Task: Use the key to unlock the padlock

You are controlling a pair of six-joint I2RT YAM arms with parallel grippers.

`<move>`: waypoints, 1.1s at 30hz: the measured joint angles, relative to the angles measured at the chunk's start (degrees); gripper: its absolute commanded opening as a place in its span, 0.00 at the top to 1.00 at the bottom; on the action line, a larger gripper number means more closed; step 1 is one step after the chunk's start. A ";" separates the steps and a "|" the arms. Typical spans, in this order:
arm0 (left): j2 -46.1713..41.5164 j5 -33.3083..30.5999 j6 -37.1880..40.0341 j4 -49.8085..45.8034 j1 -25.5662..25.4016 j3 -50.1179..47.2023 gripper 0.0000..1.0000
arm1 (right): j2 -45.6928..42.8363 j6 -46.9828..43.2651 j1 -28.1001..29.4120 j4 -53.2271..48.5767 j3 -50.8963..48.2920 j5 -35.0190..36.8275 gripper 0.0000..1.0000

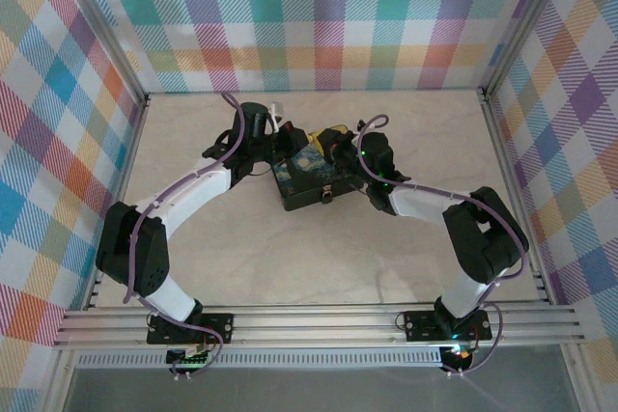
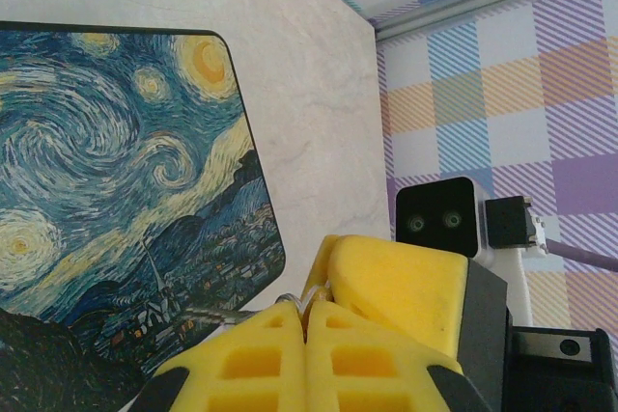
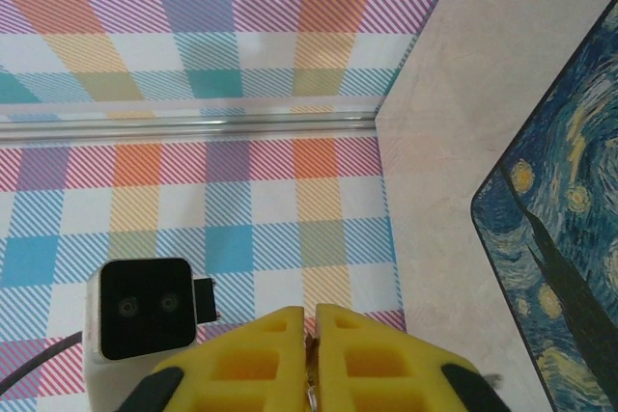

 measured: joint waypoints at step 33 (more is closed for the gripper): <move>1.40 23.04 35.08 -25.64 2.36 12.17 0.67 | -5.46 -47.65 -8.87 -46.82 16.20 -38.49 0.98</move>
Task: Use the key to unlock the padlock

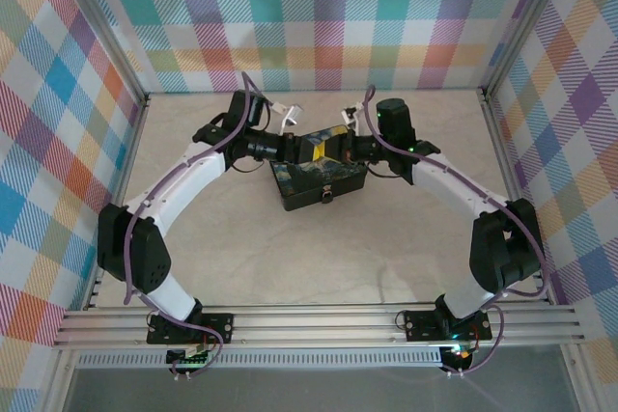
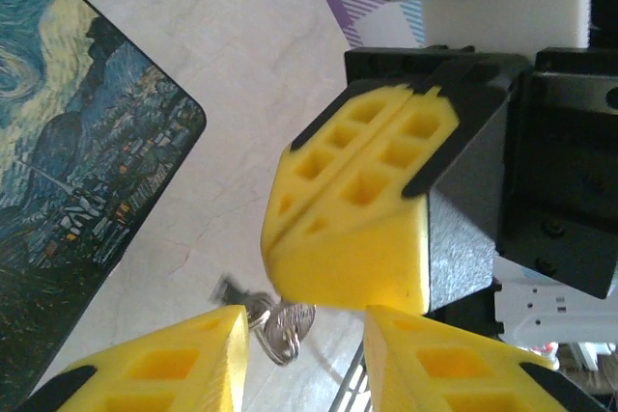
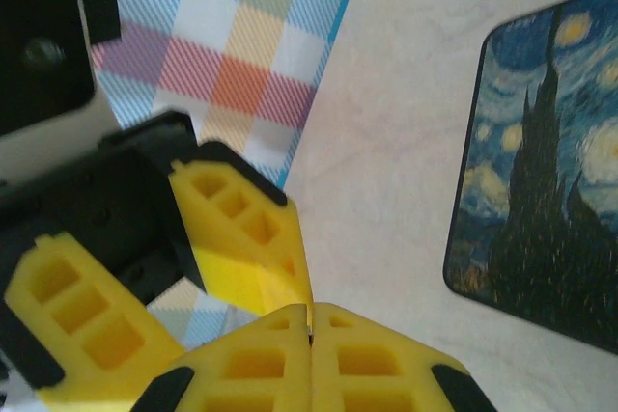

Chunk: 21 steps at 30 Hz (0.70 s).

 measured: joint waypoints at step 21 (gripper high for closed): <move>1.09 6.58 0.74 1.57 0.52 -2.62 0.77 | -0.09 -2.51 -1.31 0.50 -0.15 -7.17 0.98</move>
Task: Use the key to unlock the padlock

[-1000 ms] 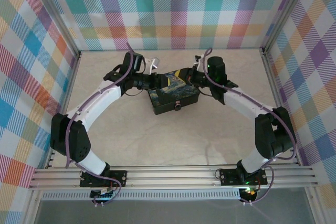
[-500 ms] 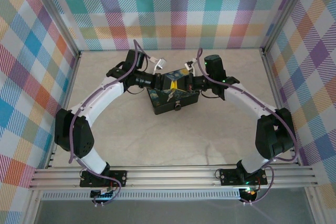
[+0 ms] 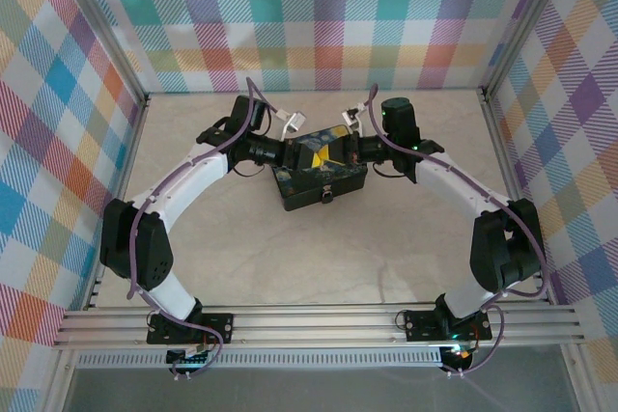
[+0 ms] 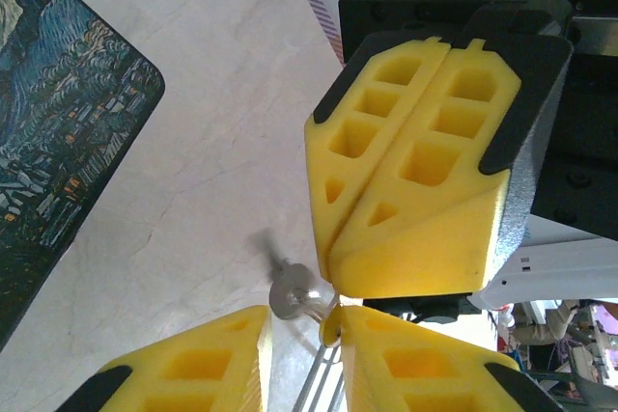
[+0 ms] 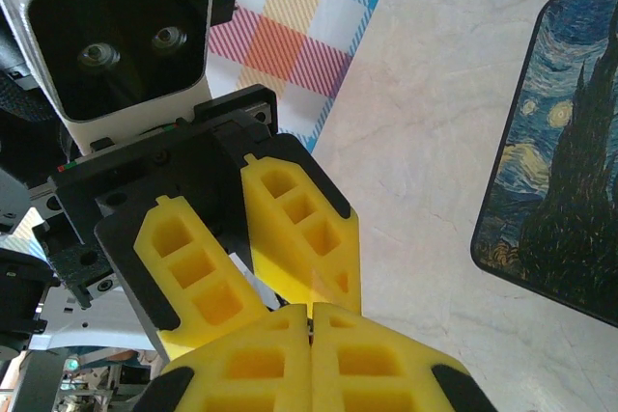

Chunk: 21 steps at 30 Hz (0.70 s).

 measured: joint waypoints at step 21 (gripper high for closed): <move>-1.46 4.55 -7.52 9.94 0.37 -4.39 1.00 | 0.33 1.18 0.00 3.41 -0.20 -0.76 0.91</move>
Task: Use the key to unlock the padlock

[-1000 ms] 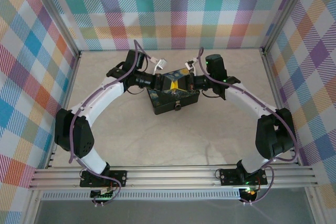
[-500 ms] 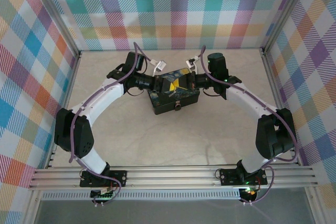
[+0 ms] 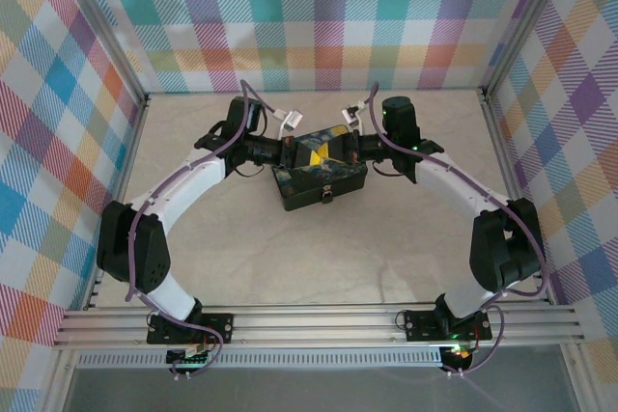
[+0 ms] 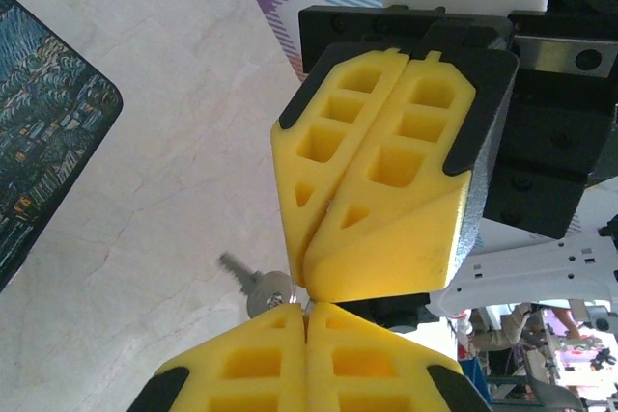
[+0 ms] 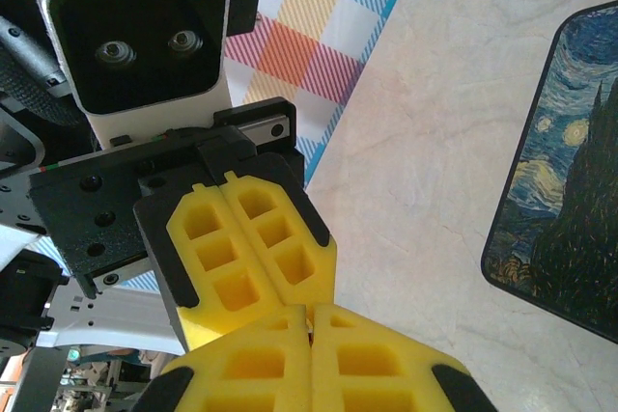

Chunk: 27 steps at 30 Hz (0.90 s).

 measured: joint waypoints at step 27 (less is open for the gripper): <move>-0.17 -8.00 -16.46 20.52 2.25 -7.45 1.00 | -4.11 25.46 2.49 35.43 -17.75 17.35 0.70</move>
